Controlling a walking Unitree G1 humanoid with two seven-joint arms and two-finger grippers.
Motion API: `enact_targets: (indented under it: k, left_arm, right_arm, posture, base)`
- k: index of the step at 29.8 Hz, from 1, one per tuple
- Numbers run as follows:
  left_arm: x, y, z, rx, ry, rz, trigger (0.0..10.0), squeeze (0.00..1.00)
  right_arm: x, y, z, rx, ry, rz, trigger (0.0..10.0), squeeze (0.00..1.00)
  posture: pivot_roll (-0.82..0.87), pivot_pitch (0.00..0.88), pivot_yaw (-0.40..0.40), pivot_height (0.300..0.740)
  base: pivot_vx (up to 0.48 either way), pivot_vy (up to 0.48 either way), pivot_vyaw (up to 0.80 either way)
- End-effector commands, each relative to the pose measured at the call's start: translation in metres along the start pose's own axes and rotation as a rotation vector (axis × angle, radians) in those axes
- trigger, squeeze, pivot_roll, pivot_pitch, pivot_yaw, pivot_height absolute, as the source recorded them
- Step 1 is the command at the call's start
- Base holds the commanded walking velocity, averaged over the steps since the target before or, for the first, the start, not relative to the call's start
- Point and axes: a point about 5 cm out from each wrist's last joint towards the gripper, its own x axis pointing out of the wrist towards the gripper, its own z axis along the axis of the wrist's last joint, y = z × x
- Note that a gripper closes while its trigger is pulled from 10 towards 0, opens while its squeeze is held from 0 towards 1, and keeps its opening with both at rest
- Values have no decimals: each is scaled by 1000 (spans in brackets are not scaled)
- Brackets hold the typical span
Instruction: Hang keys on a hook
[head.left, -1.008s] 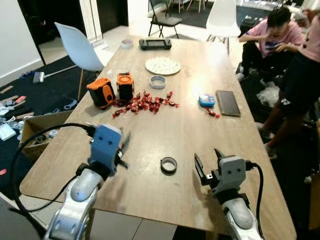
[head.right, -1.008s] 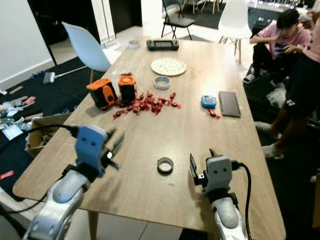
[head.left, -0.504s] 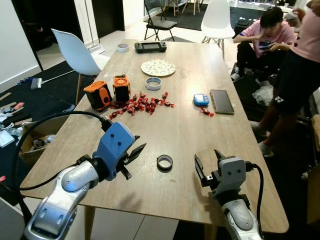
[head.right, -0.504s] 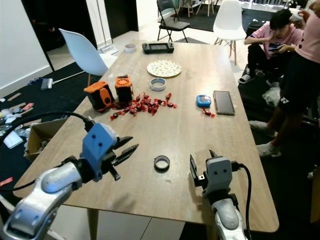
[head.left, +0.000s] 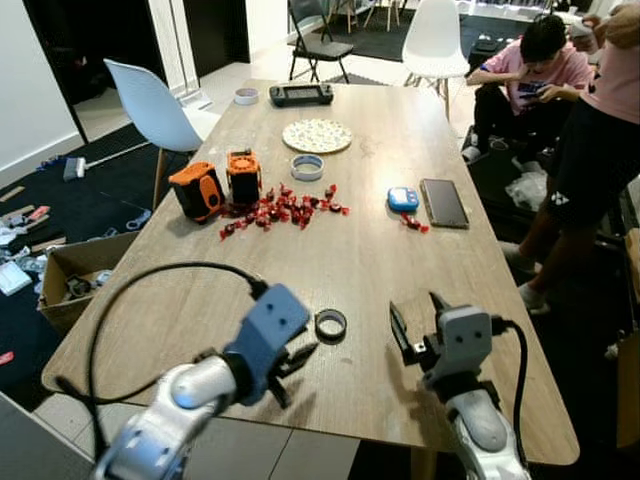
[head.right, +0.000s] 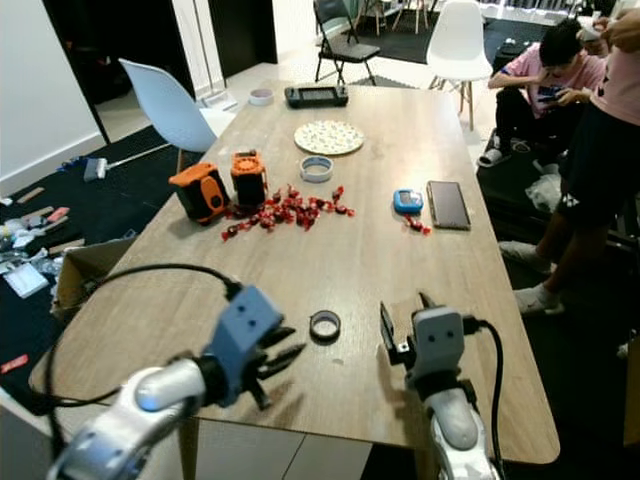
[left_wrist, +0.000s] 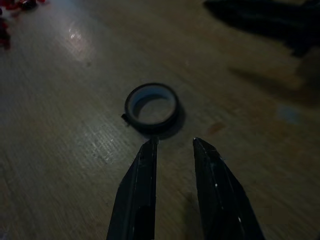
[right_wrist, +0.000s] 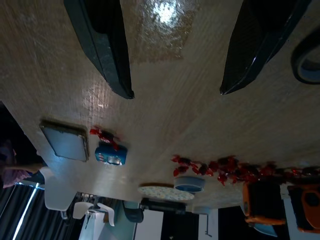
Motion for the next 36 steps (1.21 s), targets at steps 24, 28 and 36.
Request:
enact_targets:
  k: [24, 28, 36]
  left_arm:
    - [43, -2, 11, 129, 14, -111, 10000, 0]
    - [45, -4, 10, 147, 16, -138, 10000, 0]
    - [54, -3, 4, 146, 36, -126, 10000, 0]
  right_arm:
    - [0, -1, -6, -20, 28, 24, 10000, 0]
    - [-1, 0, -7, -22, 30, 29, 10000, 0]
    - [-2, -1, -7, -22, 32, 25, 10000, 0]
  posture:
    - [75, 183, 12, 740]
    - [75, 182, 13, 740]
    - [64, 186, 18, 740]
  base:
    - [0, 0, 0]
    - [0, 0, 0]
    - [0, 0, 0]
